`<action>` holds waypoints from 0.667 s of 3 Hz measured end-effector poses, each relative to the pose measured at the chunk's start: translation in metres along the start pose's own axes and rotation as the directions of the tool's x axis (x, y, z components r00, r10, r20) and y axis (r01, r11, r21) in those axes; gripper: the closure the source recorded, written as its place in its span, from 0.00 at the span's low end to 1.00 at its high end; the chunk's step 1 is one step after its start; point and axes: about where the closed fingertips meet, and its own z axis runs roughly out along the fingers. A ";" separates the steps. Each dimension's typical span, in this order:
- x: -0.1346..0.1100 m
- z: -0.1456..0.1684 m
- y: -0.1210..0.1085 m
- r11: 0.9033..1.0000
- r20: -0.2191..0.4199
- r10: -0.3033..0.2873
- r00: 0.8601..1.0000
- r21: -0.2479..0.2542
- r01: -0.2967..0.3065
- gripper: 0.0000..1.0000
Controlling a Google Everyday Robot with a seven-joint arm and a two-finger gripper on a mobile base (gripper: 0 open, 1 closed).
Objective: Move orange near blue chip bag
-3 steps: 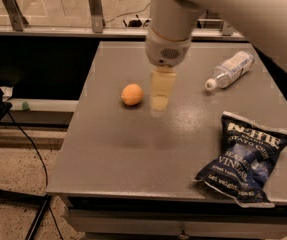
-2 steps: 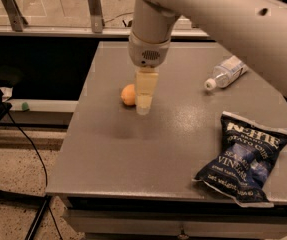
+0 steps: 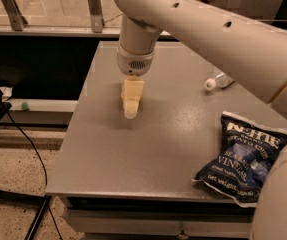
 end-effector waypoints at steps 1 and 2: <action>0.000 0.000 0.000 1.000 -0.001 0.000 1.000 0.000 0.000 0.24; -0.001 0.002 0.000 1.000 0.000 -0.001 1.000 -0.001 0.001 0.55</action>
Offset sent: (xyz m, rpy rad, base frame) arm -0.0002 0.0001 -0.0003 -0.0005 -0.0001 0.0001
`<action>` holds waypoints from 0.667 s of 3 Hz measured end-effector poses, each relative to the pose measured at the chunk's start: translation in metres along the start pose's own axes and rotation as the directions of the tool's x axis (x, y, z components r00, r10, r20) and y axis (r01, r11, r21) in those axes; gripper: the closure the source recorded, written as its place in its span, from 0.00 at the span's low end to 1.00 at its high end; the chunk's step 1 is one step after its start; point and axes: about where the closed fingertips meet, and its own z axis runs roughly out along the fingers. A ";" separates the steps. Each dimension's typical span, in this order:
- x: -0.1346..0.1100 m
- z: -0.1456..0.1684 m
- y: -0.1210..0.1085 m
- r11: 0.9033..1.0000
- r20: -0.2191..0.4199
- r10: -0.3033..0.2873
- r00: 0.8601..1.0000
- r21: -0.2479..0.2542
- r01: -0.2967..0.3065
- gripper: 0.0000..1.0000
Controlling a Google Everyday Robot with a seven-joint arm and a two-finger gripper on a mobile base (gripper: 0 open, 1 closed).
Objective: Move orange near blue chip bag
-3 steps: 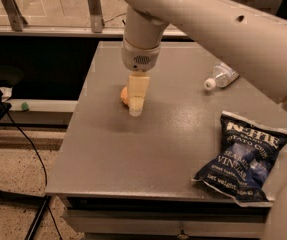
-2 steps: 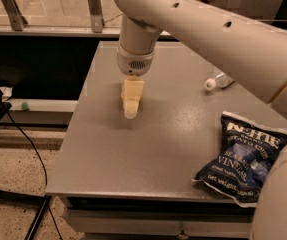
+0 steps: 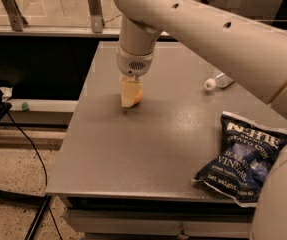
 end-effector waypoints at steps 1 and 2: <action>0.000 0.001 0.000 1.000 0.000 -0.001 1.000 -0.001 0.001 0.78; 0.006 -0.023 0.003 1.000 0.033 -0.007 0.999 0.006 0.007 0.99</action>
Offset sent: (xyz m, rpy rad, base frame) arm -0.0128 -0.0309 0.0589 0.0826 -0.0094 0.0230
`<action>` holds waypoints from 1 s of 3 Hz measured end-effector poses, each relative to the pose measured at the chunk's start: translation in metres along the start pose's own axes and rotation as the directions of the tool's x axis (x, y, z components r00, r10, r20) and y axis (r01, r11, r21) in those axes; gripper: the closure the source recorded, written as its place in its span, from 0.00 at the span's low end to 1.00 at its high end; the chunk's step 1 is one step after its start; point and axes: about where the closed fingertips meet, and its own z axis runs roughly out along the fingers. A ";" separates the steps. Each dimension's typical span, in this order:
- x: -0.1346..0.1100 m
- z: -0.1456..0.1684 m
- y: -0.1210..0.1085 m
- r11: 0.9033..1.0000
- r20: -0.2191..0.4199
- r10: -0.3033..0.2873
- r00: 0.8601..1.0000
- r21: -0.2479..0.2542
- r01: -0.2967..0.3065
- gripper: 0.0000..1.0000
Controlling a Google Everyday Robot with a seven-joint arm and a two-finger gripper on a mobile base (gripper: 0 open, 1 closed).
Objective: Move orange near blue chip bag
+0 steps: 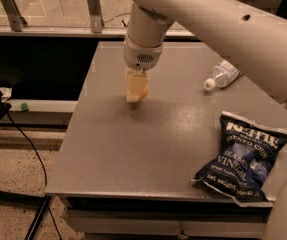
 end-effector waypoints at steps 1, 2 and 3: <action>0.014 -0.045 0.021 1.000 0.004 -0.009 1.000 0.013 0.009 1.00; 0.059 -0.081 0.065 0.998 0.005 0.066 0.998 -0.001 -0.066 1.00; 0.107 -0.087 0.105 0.984 0.006 0.174 0.985 -0.027 -0.174 1.00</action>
Offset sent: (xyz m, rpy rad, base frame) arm -0.0966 -0.1392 0.0667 -0.0141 0.0657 -0.1137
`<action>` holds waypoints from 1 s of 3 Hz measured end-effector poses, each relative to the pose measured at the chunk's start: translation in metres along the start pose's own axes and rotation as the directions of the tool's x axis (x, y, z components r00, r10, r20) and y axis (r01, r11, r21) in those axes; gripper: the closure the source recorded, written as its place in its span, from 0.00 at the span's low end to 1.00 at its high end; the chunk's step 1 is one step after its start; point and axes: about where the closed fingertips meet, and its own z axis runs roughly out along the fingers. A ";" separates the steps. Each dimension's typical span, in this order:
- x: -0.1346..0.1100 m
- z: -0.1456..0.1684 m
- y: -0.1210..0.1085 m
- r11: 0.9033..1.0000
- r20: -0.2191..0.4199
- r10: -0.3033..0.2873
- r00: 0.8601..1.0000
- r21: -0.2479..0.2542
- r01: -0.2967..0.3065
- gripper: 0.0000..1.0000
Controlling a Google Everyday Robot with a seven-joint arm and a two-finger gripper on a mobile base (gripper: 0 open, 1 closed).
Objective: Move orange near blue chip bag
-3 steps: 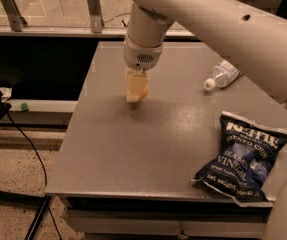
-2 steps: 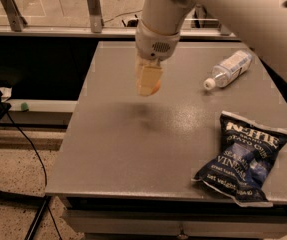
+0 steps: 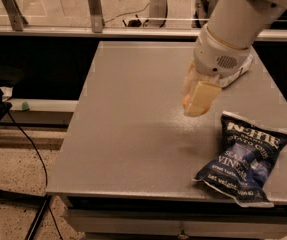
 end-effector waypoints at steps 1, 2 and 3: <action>0.042 0.012 0.024 0.997 0.020 0.077 0.997 -0.033 -0.076 1.00; 0.066 0.025 0.044 0.993 0.033 0.105 0.994 -0.066 -0.103 0.85; 0.071 0.042 0.059 0.993 0.037 0.077 0.996 -0.091 -0.074 0.61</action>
Offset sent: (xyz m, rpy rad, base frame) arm -0.0708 -0.0788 -0.0720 0.0661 0.1481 -0.0955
